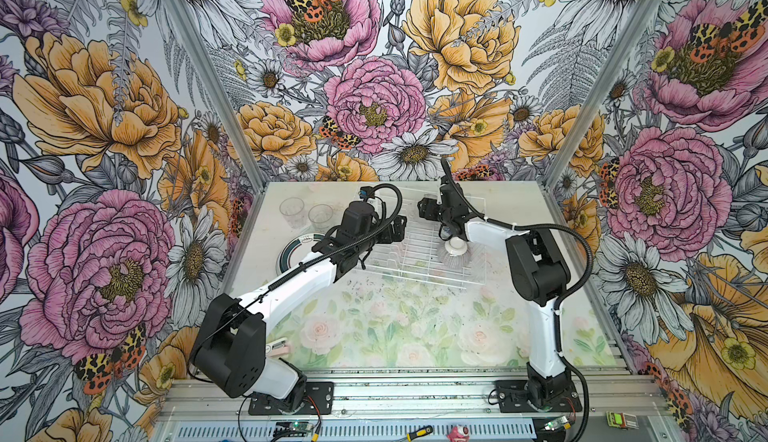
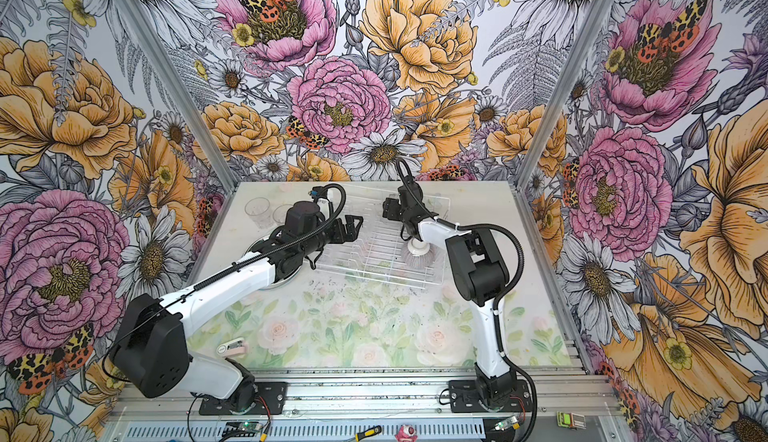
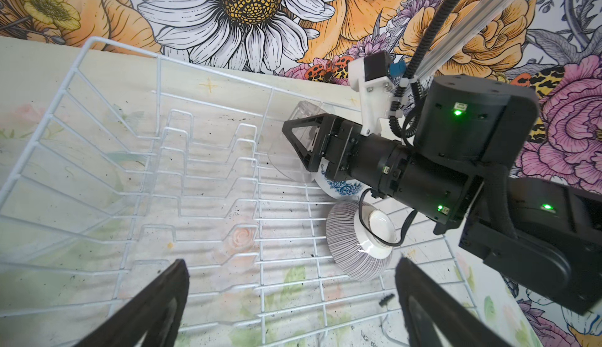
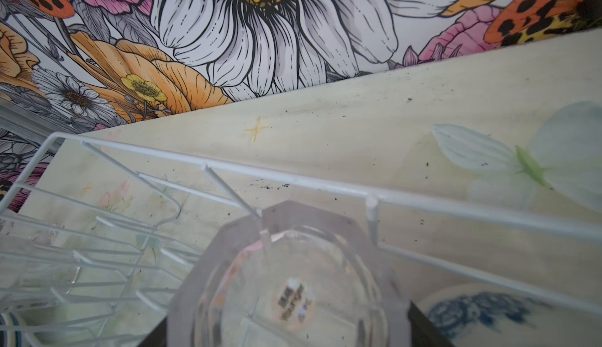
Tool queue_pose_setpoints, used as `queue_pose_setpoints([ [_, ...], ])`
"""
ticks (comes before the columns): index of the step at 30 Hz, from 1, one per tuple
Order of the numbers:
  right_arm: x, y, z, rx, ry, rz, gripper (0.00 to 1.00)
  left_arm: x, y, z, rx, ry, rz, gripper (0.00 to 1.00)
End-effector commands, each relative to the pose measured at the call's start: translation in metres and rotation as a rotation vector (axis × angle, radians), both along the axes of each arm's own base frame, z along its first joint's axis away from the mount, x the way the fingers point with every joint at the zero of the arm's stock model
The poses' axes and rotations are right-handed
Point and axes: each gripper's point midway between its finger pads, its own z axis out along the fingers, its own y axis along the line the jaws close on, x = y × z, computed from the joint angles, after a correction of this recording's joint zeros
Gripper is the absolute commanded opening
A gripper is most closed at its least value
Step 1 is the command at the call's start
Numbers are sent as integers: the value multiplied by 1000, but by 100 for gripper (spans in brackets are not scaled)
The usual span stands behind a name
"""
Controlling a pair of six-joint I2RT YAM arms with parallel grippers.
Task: Unload the mixed dishes from the dish rack
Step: 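Lift the octagonal glass with the right gripper while the left gripper approaches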
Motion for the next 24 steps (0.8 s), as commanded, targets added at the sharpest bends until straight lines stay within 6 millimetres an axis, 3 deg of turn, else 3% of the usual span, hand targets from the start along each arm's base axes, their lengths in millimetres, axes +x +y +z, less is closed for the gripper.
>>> queue_pose_setpoints([
  [1, -12, 9, 38, 106, -26, 18, 64, -4, -7, 19, -59, -38, -27, 99],
  [8, -32, 14, 81, 287, -57, 48, 63, -11, -10, 29, -125, -69, -71, 98],
  [18, -56, 23, 143, 540, -131, 106, 63, -16, -17, 38, -193, -121, -117, 87],
  [24, -65, 31, 172, 731, -173, 157, 62, -14, -21, 34, -199, -112, -125, 81],
])
